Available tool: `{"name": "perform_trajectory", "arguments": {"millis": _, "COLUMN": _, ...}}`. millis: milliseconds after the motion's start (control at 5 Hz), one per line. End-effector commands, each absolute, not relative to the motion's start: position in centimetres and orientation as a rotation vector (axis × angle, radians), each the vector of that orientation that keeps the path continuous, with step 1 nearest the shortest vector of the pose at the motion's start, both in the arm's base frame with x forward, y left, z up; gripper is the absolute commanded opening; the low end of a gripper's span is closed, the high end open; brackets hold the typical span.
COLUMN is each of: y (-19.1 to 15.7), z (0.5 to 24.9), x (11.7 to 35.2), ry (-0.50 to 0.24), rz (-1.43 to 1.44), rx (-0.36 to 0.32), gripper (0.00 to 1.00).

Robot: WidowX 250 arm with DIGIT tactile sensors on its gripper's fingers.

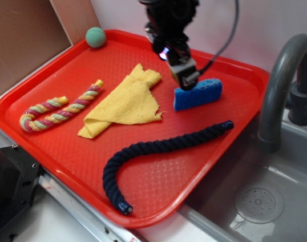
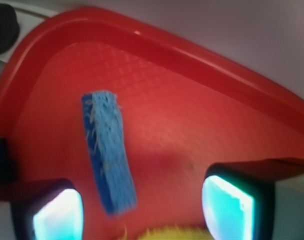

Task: Grab the blue sponge.

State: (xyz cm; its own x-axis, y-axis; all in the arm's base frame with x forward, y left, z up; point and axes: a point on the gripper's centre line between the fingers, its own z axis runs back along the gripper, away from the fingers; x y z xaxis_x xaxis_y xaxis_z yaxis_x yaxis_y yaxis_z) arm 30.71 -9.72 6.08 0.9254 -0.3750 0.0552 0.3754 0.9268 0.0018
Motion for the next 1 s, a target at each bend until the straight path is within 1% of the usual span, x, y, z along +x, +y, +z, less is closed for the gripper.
{"name": "perform_trajectory", "arguments": {"millis": 0, "y": -12.66, "z": 4.28, "x": 31.89, "ry": -0.04, "rz": -0.54, "rx": -0.111, "gripper": 1.0}}
{"name": "perform_trajectory", "arguments": {"millis": 200, "y": -12.78, "z": 3.72, "x": 31.93, "ry": -0.025, "rz": -0.552, "rx": -0.108, "gripper": 1.0}}
{"name": "perform_trajectory", "arguments": {"millis": 400, "y": -12.91, "z": 3.6, "x": 32.0, "ry": -0.004, "rz": -0.561, "rx": -0.061, "gripper": 0.0}}
{"name": "perform_trajectory", "arguments": {"millis": 600, "y": -13.04, "z": 3.81, "x": 32.03, "ry": -0.009, "rz": -0.563, "rx": -0.058, "gripper": 0.0}}
{"name": "perform_trajectory", "arguments": {"millis": 800, "y": -13.2, "z": 3.98, "x": 31.79, "ry": -0.012, "rz": -0.556, "rx": -0.032, "gripper": 0.0}}
